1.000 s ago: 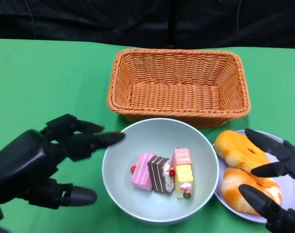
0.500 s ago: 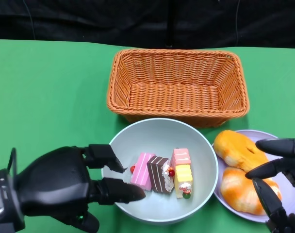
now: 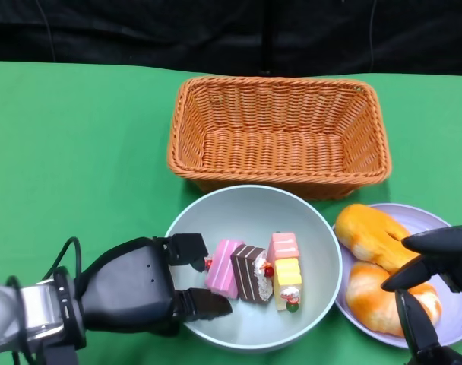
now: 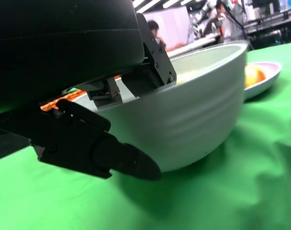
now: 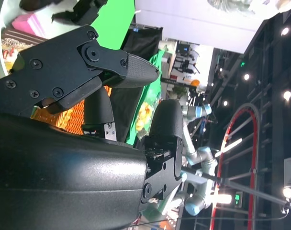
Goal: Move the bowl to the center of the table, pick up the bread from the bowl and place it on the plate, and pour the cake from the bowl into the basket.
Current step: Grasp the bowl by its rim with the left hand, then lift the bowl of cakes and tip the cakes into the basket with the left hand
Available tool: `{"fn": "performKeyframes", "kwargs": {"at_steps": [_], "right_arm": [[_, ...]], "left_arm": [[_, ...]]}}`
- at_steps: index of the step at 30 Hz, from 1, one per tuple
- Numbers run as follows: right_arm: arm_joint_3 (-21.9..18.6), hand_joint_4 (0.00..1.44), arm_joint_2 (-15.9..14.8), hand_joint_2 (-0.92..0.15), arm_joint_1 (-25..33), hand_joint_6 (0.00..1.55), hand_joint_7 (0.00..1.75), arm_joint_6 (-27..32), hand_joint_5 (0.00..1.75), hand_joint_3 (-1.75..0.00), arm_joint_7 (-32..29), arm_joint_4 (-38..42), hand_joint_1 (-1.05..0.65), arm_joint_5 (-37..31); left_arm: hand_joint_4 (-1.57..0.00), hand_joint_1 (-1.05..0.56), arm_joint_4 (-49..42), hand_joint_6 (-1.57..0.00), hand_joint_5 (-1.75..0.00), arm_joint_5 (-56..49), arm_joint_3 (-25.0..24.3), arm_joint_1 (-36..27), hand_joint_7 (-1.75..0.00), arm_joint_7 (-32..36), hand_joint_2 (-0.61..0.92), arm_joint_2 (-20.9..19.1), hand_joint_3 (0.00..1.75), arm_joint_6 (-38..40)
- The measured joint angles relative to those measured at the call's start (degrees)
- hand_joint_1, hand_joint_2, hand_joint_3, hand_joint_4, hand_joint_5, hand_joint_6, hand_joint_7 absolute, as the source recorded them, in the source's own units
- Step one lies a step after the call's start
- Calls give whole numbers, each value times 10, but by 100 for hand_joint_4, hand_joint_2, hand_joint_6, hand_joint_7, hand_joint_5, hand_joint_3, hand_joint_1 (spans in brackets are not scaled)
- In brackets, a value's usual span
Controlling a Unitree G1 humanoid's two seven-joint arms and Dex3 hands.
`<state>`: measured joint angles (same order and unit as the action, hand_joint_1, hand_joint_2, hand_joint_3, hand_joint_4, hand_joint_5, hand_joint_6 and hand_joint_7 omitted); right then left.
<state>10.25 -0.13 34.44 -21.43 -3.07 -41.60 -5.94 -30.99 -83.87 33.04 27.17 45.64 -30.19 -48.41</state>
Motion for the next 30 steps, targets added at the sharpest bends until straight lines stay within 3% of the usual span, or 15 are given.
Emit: {"fn": "performKeyframes", "kwargs": {"at_steps": [3,4,5,7,10,11,13,18,23,28,29,30], "right_arm": [[2,40,1,-61,0,12,149,-1,167,-91,0,1,-28,0],[2,39,2,-60,0,12,150,-1,167,-93,0,2,-28,0],[2,40,2,-60,0,12,150,-2,167,-93,-1,3,-28,0],[3,40,3,-59,1,12,150,-2,167,-94,-1,4,-28,0],[4,40,4,-59,1,12,150,-3,167,-95,-2,4,-28,-1],[4,41,4,-59,1,12,150,-3,168,-95,-2,5,-28,-1],[7,42,5,-60,1,13,150,-5,169,-95,-4,7,-28,0],[10,43,7,-61,0,14,150,-14,171,-94,-9,14,-29,0],[14,42,7,-61,-1,12,153,-21,170,-95,-11,26,-28,-2],[18,39,4,-62,-1,11,153,-17,167,-96,-11,28,-26,-4],[22,39,3,-62,-1,11,152,-10,167,-96,-10,28,-23,-3],[27,39,2,-61,0,11,152,-4,168,-96,-8,28,-22,-2]], "left_arm": [[-62,-38,-65,-103,-136,-12,55,28,-23,59,82,15,0,38],[-75,-32,-78,-103,-156,-11,69,33,-67,75,80,21,0,45],[-84,-28,-89,-95,-165,-11,82,40,-107,100,79,25,0,48],[-91,-25,-112,-87,-173,-11,107,51,-142,145,78,31,0,56],[-92,-24,-134,-85,-174,-10,138,63,-151,184,78,35,0,64],[-97,-25,-135,-82,-175,-6,143,64,-165,192,83,35,3,65],[-99,-25,-127,-78,-175,12,147,64,-173,192,86,31,4,54],[-100,-28,-60,-79,-175,58,141,62,-175,181,85,-9,4,22],[-101,-25,3,-82,-175,107,113,41,-175,135,83,-53,3,10],[-103,-15,54,-82,-175,214,66,11,-175,30,88,-76,8,-33],[-104,-12,59,-81,-175,244,55,6,-175,5,59,-76,74,-47],[-105,-12,65,-80,-175,271,46,2,-175,-16,40,-76,112,-58]]}}
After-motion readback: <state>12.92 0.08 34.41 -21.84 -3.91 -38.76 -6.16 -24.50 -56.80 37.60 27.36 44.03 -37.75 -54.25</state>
